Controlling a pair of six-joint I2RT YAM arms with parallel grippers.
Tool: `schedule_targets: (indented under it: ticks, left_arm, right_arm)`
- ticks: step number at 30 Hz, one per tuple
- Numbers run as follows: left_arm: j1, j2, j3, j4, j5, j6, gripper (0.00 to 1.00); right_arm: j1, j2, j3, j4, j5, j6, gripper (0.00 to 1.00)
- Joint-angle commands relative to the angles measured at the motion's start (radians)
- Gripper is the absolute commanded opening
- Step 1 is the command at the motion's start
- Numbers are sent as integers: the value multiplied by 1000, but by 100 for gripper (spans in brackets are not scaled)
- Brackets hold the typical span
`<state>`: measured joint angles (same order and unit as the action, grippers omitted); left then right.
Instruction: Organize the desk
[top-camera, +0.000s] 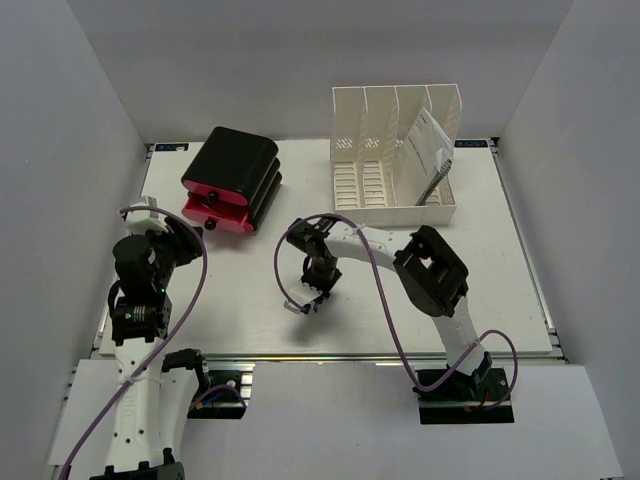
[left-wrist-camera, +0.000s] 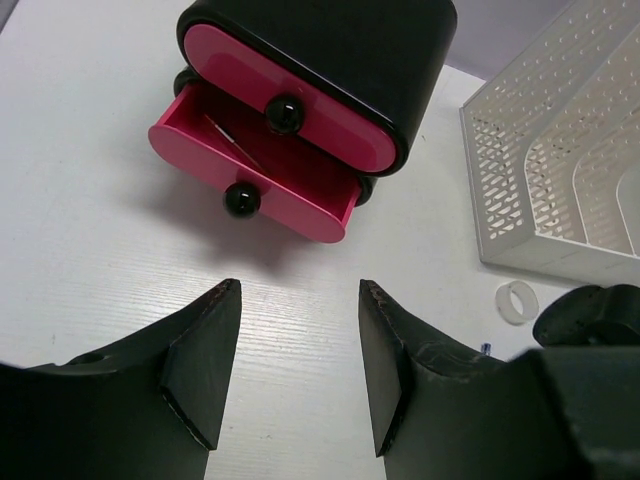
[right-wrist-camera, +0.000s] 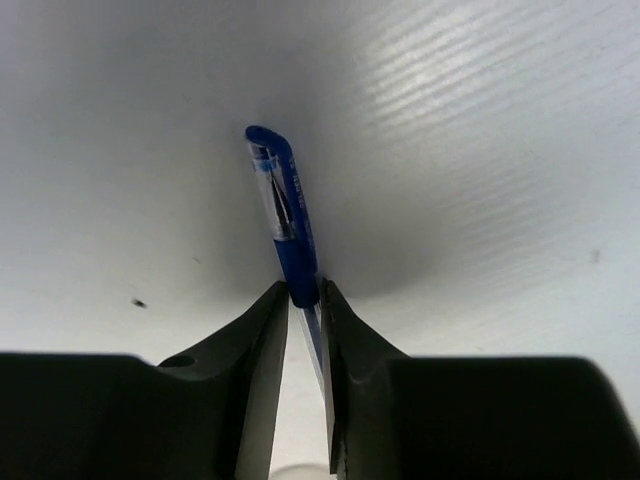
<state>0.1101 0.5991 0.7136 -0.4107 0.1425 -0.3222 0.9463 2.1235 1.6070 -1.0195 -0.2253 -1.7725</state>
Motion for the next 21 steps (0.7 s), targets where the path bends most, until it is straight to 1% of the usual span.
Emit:
schedule_targets:
  ticks: [1,5,6,8,9,10,12,13,15,16,18,19,20,21]
  left_arm:
    - [7,-12,20,-7,-29,2,60]
    - [7,-21,21,-10,-55,-3,60]
    - [7,-24,21,-11,-66,-8,60]
    - [7,-33,18,-14,-84,-12,60]
    - [7,-36,17,-16,-104,-20,60]
    - [7,-39,17,-16,-118,-20,59]
    - [7,-51,15,-23,-161,-40,59]
    - [7,-55,18,-25,-190,-44,58]
    - [7,-64,20,-39,-224,-60,58]
    - [7,-71,21,-43,-254,-64,58]
    - [7,-88,21,-51,-282,-77,58]
    - [7,-96,21,-53,-309,-80,58]
    - [7,-104,21,-56,-322,-84,57]
    - [7,-108,21,-59,-333,-90,57]
  right_arm:
    - [12,33,-96,1,-78,151,25]
    - [11,6,-147,84,-77,231,20]
    - [14,3,-159,122,-72,276,16]
    - [9,-16,-153,153,-72,338,12]
    - [8,-19,-142,176,-72,372,8]
    - [6,-25,-103,179,-69,437,6]
    - [6,-34,-44,174,-68,502,0]
    - [3,-34,34,168,-71,563,0]
    - [6,-25,123,153,-72,635,0]
    - [6,-8,227,147,-78,701,0]
    - [11,16,336,134,-86,778,0]
    - [9,27,388,136,-89,815,0]
    - [11,56,489,137,-94,881,0]
    - [8,68,532,169,-89,927,0]
